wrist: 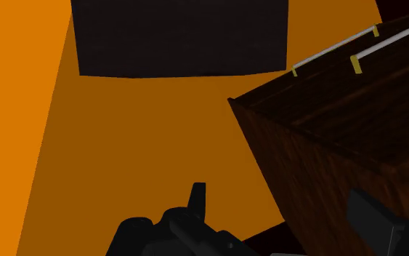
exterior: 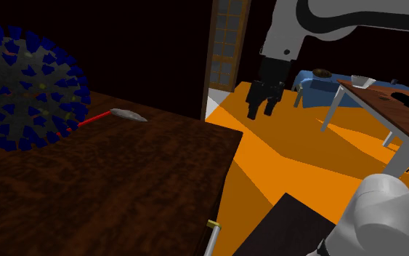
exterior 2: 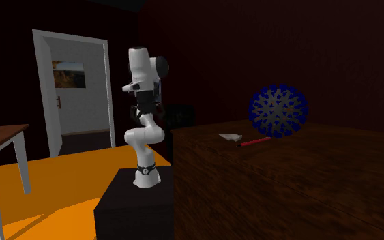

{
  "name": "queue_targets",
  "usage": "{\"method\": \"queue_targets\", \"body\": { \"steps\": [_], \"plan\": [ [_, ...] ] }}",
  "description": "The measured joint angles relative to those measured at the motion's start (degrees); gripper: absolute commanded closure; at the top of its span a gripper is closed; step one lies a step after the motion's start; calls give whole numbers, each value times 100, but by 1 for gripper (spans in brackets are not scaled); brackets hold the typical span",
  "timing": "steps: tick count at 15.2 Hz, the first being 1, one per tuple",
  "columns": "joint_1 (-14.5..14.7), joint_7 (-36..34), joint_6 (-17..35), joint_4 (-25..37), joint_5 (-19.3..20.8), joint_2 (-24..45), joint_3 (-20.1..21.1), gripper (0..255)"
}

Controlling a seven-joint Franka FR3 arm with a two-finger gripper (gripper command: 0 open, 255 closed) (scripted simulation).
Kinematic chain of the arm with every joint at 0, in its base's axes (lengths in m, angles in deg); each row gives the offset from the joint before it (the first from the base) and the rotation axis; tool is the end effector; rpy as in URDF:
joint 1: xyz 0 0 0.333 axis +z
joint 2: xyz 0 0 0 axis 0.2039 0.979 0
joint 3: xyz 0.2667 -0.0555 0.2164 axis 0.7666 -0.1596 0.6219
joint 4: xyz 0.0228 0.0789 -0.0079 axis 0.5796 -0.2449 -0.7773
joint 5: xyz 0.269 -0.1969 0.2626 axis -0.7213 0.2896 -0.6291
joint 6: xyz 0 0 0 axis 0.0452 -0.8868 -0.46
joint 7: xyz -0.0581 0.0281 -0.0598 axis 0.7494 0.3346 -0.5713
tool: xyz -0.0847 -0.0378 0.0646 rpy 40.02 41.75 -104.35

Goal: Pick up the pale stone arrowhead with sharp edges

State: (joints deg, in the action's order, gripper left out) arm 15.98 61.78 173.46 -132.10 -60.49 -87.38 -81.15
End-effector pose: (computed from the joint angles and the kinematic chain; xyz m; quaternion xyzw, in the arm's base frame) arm 0.3609 0.0572 0.6451 -0.9983 0.0186 0.0073 0.0546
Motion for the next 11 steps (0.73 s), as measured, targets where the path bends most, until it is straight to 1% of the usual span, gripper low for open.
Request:
{"method": "queue_targets", "body": {
  "steps": [2,6,11],
  "plan": [
    [52,-88,154,220,-71,308,110,0],
    [196,-420,474,604,-232,848,458,0],
    [334,-791,708,1387,-284,1659,820,0]
  ]
}}
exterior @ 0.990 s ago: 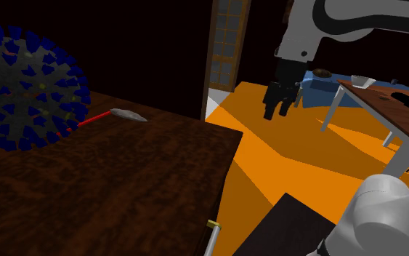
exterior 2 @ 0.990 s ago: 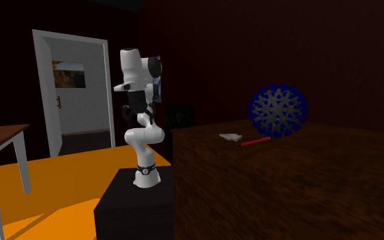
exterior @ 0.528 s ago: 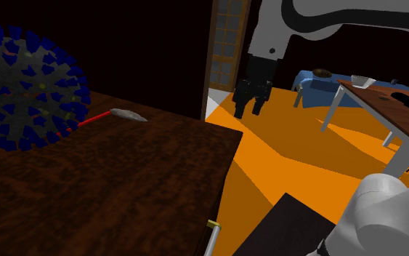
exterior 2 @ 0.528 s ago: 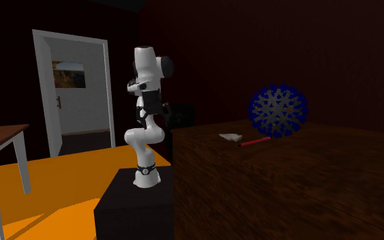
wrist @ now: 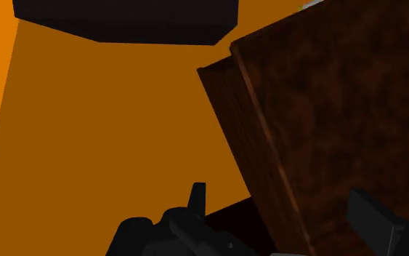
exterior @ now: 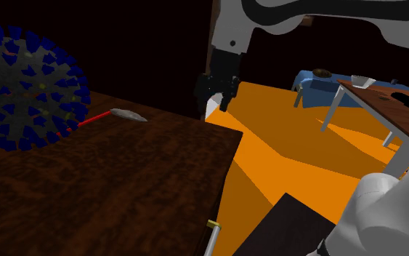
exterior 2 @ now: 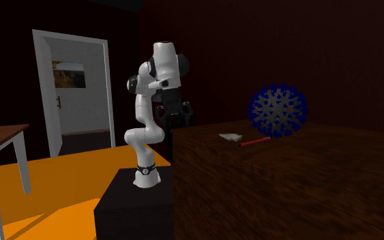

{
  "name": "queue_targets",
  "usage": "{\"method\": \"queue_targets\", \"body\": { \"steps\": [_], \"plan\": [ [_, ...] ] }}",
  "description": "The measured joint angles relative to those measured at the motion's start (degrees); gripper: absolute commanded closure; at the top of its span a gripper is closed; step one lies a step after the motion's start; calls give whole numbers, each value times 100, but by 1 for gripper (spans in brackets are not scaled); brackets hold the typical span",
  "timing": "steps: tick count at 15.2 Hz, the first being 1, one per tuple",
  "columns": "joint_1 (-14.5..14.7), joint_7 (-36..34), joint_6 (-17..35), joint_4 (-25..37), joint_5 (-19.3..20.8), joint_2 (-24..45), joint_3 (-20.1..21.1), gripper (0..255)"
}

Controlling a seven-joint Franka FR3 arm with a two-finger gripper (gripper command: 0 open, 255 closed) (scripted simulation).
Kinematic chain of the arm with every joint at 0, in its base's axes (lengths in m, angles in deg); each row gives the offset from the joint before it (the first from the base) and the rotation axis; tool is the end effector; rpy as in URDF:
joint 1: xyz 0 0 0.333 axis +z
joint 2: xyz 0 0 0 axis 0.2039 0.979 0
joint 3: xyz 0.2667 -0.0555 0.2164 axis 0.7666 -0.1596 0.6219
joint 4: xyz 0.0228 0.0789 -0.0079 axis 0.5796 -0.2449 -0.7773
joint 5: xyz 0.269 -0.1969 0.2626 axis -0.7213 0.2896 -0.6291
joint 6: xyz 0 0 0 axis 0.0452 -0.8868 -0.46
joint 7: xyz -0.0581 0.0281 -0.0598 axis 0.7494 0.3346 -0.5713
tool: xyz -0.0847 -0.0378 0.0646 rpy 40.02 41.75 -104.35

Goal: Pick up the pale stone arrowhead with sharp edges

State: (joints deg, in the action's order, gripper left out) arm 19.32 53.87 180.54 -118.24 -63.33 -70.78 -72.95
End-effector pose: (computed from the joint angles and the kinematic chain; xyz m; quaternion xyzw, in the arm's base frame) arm 0.4467 0.1761 0.6548 -0.9975 -0.0051 -0.0162 0.0679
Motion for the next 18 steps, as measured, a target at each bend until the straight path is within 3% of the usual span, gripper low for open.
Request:
{"method": "queue_targets", "body": {
  "steps": [8,16,18],
  "plan": [
    [261,-676,146,1540,227,1378,555,0],
    [795,-1366,-148,3904,923,3242,961,0],
    [869,-1431,-104,4026,990,3388,984,0]
  ]
}}
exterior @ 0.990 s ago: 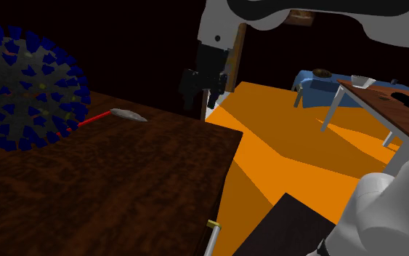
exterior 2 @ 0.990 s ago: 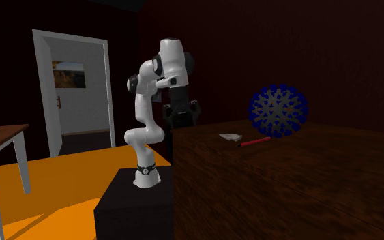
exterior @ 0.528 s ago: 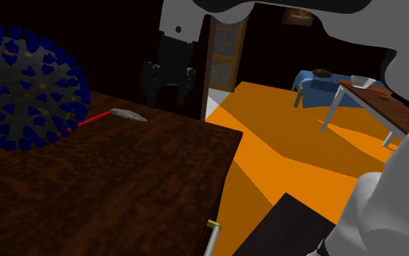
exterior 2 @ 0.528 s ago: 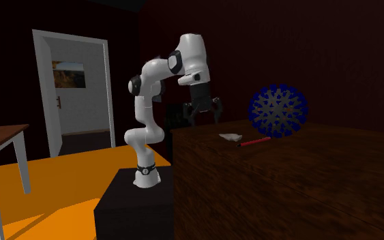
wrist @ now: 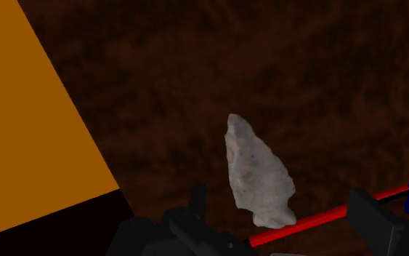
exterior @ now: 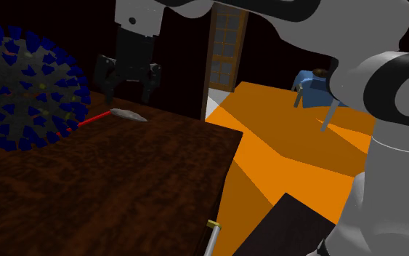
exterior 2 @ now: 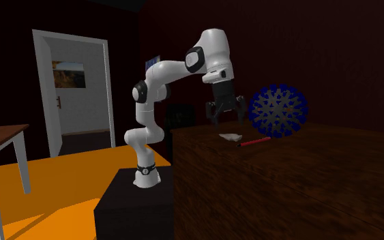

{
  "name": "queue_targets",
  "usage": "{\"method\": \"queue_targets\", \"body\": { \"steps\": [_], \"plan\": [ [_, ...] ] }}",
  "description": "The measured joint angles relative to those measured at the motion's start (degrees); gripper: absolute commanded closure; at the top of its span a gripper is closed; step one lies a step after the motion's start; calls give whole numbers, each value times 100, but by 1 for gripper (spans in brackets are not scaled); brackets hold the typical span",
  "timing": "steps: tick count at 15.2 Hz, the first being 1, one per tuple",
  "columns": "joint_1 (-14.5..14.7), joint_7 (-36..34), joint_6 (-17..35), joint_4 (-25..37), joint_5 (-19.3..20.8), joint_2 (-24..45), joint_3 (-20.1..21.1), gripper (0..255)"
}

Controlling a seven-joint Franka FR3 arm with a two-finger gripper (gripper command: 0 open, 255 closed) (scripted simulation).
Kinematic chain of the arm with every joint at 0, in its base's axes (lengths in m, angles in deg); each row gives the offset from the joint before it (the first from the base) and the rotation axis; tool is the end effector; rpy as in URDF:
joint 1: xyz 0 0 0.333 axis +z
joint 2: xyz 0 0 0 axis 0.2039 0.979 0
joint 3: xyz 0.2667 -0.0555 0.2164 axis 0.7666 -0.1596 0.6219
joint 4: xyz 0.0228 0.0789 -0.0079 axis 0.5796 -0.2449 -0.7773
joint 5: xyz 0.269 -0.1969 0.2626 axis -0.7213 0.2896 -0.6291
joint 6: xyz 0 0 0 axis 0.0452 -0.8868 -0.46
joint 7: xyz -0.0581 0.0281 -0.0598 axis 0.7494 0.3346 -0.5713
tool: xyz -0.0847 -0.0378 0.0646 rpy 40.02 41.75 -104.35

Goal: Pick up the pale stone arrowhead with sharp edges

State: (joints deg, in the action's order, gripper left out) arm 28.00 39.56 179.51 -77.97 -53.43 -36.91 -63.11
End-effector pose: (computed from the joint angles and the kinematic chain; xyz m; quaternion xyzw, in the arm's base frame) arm 0.5664 0.3686 0.6814 -0.9939 -0.0416 -0.0516 0.0882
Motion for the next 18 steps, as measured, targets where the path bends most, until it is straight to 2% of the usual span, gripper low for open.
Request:
{"method": "queue_targets", "body": {
  "steps": [7,8,18],
  "plan": [
    [-52,55,527,-650,-57,-136,-9,0],
    [-53,55,547,-678,-59,-144,-9,255],
    [-59,57,573,-691,-58,-165,-13,255]
  ]
}}
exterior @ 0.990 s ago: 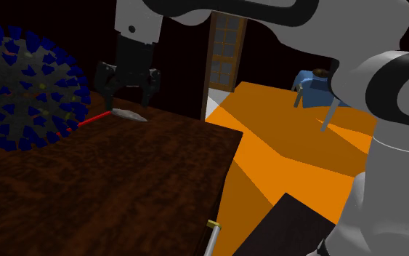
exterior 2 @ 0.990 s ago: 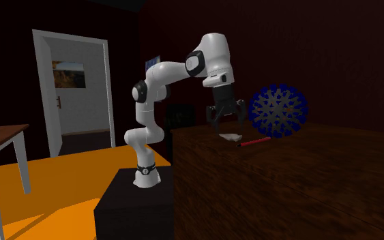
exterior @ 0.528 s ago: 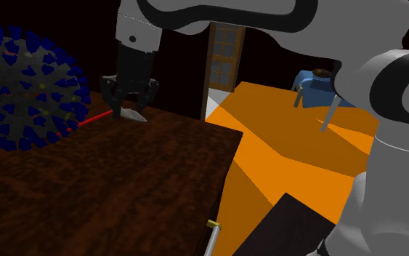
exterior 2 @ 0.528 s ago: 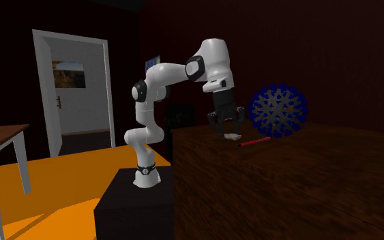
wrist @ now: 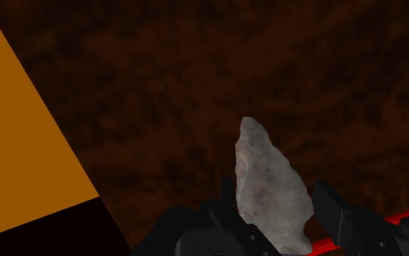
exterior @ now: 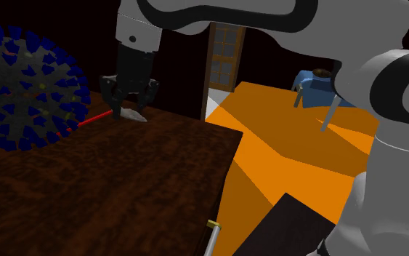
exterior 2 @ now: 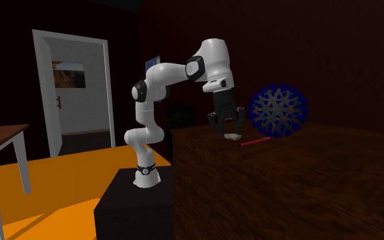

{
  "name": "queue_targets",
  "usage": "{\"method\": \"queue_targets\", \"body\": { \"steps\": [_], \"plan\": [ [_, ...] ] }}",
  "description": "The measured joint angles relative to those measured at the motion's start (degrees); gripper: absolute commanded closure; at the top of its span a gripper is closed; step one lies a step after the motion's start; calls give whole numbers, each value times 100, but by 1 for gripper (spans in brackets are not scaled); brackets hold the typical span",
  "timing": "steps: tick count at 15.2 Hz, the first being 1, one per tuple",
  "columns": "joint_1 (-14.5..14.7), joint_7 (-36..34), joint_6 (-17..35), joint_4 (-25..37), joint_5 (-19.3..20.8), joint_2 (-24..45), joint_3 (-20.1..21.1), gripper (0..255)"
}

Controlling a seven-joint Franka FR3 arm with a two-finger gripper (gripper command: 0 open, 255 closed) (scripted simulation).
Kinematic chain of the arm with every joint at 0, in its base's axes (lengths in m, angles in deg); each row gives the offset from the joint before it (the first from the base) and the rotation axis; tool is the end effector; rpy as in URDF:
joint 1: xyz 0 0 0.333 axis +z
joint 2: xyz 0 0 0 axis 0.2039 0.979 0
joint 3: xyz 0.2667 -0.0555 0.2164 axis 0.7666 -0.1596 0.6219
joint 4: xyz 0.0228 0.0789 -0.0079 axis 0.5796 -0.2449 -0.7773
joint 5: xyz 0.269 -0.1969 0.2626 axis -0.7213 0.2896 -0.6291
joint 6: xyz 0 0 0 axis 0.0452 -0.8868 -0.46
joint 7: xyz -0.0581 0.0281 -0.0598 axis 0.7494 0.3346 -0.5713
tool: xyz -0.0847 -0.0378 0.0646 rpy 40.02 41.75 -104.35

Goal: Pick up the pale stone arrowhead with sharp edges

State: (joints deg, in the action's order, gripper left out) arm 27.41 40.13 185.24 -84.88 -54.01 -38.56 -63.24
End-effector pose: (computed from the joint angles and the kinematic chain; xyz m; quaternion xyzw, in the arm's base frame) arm 0.5678 0.3696 0.6485 -0.9936 -0.0411 -0.0552 0.0894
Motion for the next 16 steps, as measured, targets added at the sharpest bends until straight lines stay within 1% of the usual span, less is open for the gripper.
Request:
{"method": "queue_targets", "body": {
  "steps": [5,9,16],
  "plan": [
    [50,-47,-367,472,48,137,13,255],
    [111,-93,-768,1051,119,321,19,255],
    [294,-191,-1529,2241,291,756,31,255]
  ]
}}
